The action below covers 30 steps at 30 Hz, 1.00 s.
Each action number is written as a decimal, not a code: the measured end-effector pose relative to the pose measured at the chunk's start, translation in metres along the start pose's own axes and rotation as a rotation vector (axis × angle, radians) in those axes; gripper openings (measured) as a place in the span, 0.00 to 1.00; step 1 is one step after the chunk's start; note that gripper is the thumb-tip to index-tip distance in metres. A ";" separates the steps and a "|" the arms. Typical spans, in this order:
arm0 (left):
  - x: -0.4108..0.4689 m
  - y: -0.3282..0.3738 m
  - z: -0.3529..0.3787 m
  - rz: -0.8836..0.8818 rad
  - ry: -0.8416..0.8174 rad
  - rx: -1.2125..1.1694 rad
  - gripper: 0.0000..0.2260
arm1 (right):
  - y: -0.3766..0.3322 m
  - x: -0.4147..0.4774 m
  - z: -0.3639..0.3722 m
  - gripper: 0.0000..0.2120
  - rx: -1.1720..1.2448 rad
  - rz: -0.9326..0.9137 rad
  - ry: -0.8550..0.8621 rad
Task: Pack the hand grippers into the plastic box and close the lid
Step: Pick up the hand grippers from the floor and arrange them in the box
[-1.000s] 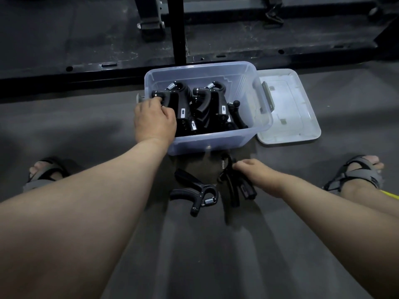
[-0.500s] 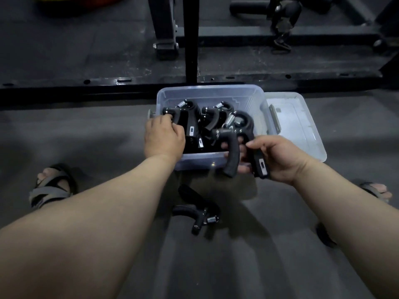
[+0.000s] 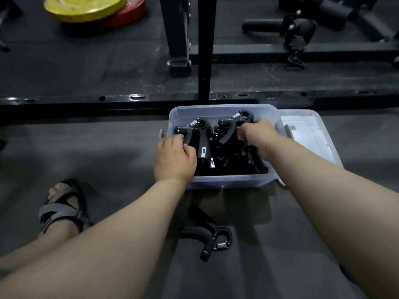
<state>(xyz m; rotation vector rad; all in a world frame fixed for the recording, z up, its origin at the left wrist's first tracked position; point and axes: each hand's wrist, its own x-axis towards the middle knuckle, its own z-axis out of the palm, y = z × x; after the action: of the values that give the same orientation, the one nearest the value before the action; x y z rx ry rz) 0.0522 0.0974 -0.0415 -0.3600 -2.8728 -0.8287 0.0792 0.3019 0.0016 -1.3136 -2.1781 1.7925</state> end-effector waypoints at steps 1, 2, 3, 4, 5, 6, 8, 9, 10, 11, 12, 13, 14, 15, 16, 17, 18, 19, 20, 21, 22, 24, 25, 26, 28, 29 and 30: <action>0.000 0.000 0.000 -0.001 -0.003 -0.005 0.16 | 0.005 0.004 0.003 0.12 -0.133 0.002 0.035; 0.000 0.000 0.000 -0.004 -0.008 -0.009 0.15 | 0.010 0.007 0.005 0.16 -0.308 0.008 0.072; 0.000 0.000 -0.001 -0.007 -0.013 -0.011 0.15 | 0.013 0.004 0.006 0.19 -0.482 0.018 0.082; -0.001 0.001 -0.001 -0.009 -0.018 -0.012 0.15 | 0.016 0.002 0.006 0.20 -0.550 0.009 0.079; -0.001 0.001 -0.002 -0.011 -0.021 -0.013 0.15 | 0.018 0.002 0.006 0.19 -0.535 -0.012 0.049; -0.001 0.002 -0.003 -0.011 -0.021 -0.015 0.15 | 0.019 0.001 0.005 0.18 -0.469 -0.055 0.015; -0.001 0.002 -0.003 -0.015 -0.021 -0.015 0.14 | 0.019 -0.002 0.004 0.16 -0.429 -0.138 -0.036; -0.001 0.002 -0.003 -0.017 -0.022 -0.015 0.14 | 0.018 -0.004 0.004 0.16 -0.452 -0.176 -0.049; -0.001 0.002 -0.003 -0.017 -0.021 -0.014 0.15 | 0.017 -0.003 0.005 0.15 -0.481 -0.194 -0.051; -0.001 0.002 -0.002 -0.018 -0.021 -0.016 0.15 | 0.016 -0.002 0.007 0.15 -0.510 -0.204 -0.050; -0.001 0.002 -0.002 -0.019 -0.024 -0.019 0.15 | 0.016 -0.002 0.009 0.16 -0.547 -0.197 -0.049; -0.001 0.003 -0.003 -0.022 -0.028 -0.021 0.15 | 0.015 -0.002 0.010 0.17 -0.594 -0.191 -0.052; -0.001 0.003 -0.003 -0.025 -0.033 -0.023 0.15 | 0.016 -0.001 0.011 0.18 -0.642 -0.184 -0.052; -0.001 0.003 -0.003 -0.025 -0.036 -0.023 0.15 | 0.017 -0.001 0.012 0.18 -0.678 -0.185 -0.046; -0.001 0.003 -0.004 -0.025 -0.041 -0.021 0.15 | 0.018 0.000 0.012 0.18 -0.684 -0.184 -0.040; -0.001 0.003 -0.005 -0.027 -0.050 -0.016 0.15 | 0.018 0.000 0.012 0.18 -0.677 -0.192 -0.027; -0.002 0.004 -0.006 -0.033 -0.062 -0.012 0.16 | 0.018 0.001 0.012 0.17 -0.664 -0.202 -0.012; -0.002 0.005 -0.007 -0.044 -0.075 -0.013 0.17 | 0.018 0.001 0.012 0.17 -0.654 -0.204 -0.003; -0.002 0.005 -0.008 -0.054 -0.083 -0.016 0.17 | 0.018 0.003 0.012 0.19 -0.644 -0.192 -0.006; -0.003 0.005 -0.009 -0.062 -0.088 -0.021 0.17 | 0.018 0.004 0.011 0.21 -0.636 -0.179 -0.017; -0.003 0.005 -0.009 -0.065 -0.090 -0.023 0.16 | 0.019 0.005 0.011 0.24 -0.624 -0.165 -0.034; -0.003 0.005 -0.009 -0.068 -0.087 -0.023 0.16 | 0.021 0.005 0.010 0.27 -0.589 -0.155 -0.060; -0.003 0.004 -0.008 -0.072 -0.088 -0.023 0.17 | 0.024 0.004 0.009 0.27 -0.567 -0.163 -0.064; -0.003 0.004 -0.008 -0.076 -0.090 -0.021 0.17 | 0.027 0.003 0.008 0.29 -0.547 -0.180 -0.061; -0.002 0.004 -0.006 -0.085 -0.093 -0.016 0.17 | 0.034 -0.006 0.007 0.33 -0.566 -0.248 -0.026; -0.003 0.004 -0.006 -0.089 -0.093 -0.016 0.17 | 0.038 -0.013 0.007 0.35 -0.640 -0.323 0.011; -0.003 0.004 -0.006 -0.088 -0.091 -0.016 0.17 | 0.040 -0.020 0.008 0.38 -0.757 -0.441 0.051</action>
<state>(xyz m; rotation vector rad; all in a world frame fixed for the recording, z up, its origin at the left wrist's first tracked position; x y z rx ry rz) 0.0561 0.0969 -0.0352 -0.2816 -2.9868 -0.8720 0.1113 0.2830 -0.0247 -0.7936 -2.9367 0.7903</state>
